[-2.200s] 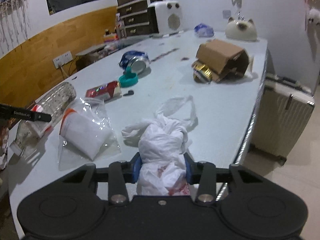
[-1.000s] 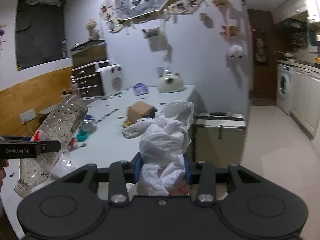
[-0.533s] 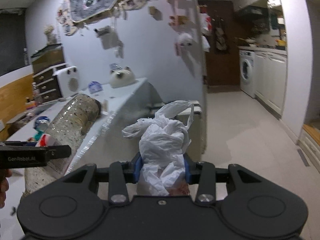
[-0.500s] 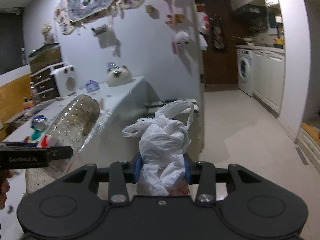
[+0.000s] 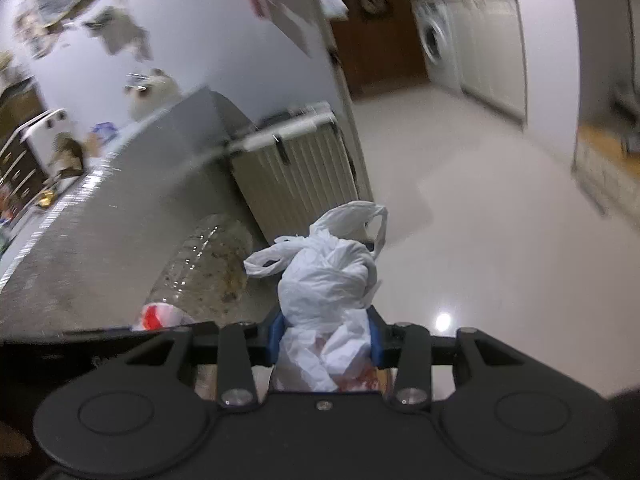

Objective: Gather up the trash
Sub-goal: 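Carry the bottle and white bag with both grippers over the trash bin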

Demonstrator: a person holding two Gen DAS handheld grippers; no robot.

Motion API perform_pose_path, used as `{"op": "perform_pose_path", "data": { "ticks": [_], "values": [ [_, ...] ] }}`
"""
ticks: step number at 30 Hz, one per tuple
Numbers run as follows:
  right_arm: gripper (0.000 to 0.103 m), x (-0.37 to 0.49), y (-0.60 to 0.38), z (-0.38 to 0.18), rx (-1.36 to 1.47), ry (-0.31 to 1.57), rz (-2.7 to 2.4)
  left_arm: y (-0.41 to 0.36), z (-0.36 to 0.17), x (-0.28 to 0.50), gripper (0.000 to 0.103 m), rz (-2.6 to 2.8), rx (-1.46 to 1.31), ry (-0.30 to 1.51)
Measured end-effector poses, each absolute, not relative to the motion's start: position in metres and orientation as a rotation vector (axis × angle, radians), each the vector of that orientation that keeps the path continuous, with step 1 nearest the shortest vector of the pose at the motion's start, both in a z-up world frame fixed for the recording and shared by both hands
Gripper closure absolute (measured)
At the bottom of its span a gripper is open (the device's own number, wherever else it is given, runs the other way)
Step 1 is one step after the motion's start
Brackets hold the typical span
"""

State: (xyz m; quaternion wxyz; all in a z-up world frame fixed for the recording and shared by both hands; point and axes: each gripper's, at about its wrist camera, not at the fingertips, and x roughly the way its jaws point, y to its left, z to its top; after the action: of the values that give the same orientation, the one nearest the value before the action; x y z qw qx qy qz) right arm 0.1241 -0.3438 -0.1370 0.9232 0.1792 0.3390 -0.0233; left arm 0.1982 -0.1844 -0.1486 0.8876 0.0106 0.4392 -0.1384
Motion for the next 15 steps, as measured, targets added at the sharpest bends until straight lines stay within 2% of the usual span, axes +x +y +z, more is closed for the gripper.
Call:
{"op": "perform_pose_path", "data": {
  "ticks": [5,15],
  "values": [
    [0.062,0.158,-0.357,-0.206,0.529,0.788,-0.104,-0.189,-0.217,0.233,0.042,-0.252,0.024,1.001],
    [0.062,0.219,-0.347,-0.316,0.564,0.937,-0.150,-0.163,-0.330,0.305,0.042,-0.145,-0.073,1.149]
  ]
}}
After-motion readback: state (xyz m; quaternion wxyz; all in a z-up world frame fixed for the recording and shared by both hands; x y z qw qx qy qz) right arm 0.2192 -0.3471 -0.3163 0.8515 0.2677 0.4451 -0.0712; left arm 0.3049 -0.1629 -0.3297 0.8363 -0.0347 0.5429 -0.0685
